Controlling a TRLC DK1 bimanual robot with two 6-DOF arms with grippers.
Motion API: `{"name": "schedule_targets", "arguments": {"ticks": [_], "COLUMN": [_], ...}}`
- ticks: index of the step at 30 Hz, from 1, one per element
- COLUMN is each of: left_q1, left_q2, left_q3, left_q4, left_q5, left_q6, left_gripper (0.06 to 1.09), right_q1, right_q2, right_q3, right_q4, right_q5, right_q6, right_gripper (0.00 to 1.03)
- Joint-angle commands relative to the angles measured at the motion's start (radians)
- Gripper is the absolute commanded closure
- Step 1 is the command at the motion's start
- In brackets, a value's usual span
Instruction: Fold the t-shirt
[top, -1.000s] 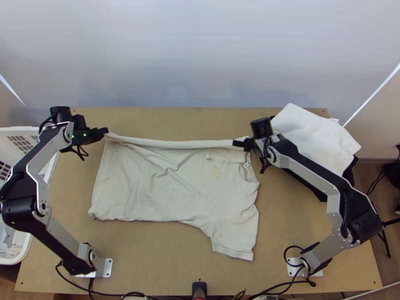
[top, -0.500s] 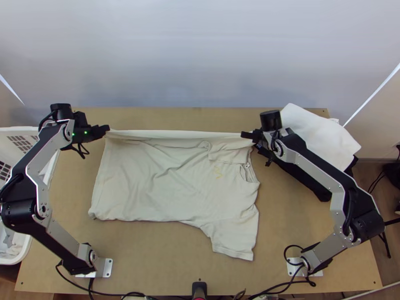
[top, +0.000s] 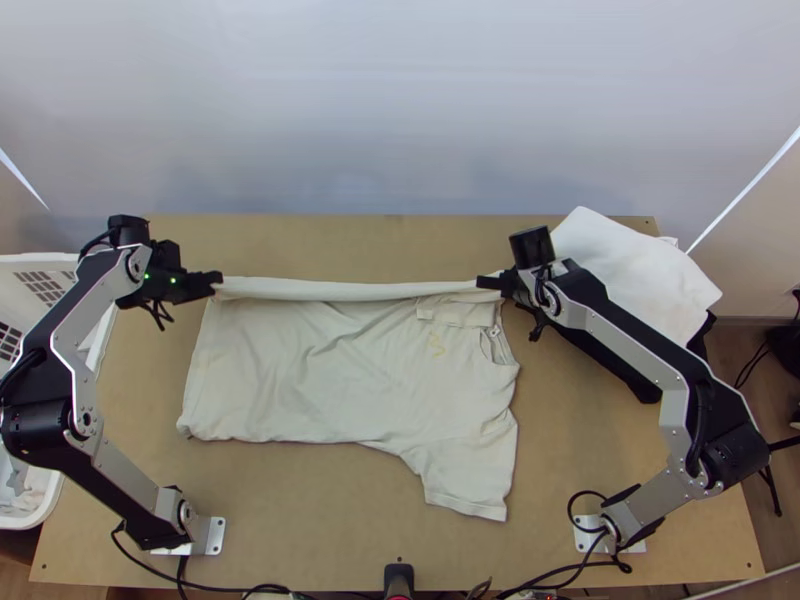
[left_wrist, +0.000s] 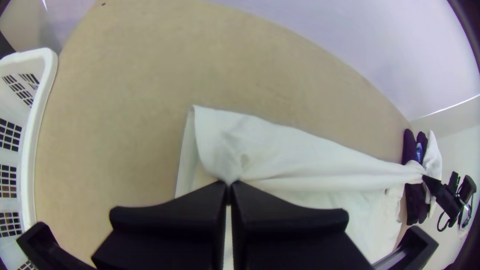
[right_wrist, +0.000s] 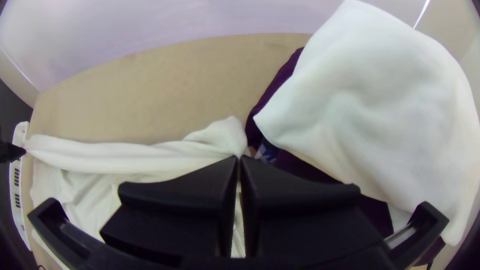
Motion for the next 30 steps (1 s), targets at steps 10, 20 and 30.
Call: {"name": "schedule_targets", "arguments": {"ticks": [10, 20, 30], "left_q1": [0.025, 0.017, 0.036], "left_q2": [-0.041, -0.057, -0.040], "left_q3": [-0.064, -0.113, -0.148], "left_q4": [-0.072, -0.060, 0.005], "left_q5": [0.001, -0.011, -0.045], "left_q6": [0.048, 0.045, 0.046], "left_gripper": [1.05, 1.05, 0.98], "right_q1": [0.053, 0.046, 0.056], "right_q2": [-0.055, -0.035, -0.034], "right_q3": [-0.095, -0.125, -0.174], "right_q4": [-0.115, -0.141, -0.152], "right_q5": [-0.023, -0.049, -0.049], "right_q6": [0.018, 0.012, 0.021], "right_gripper": [1.00, 1.00, 0.99]}}
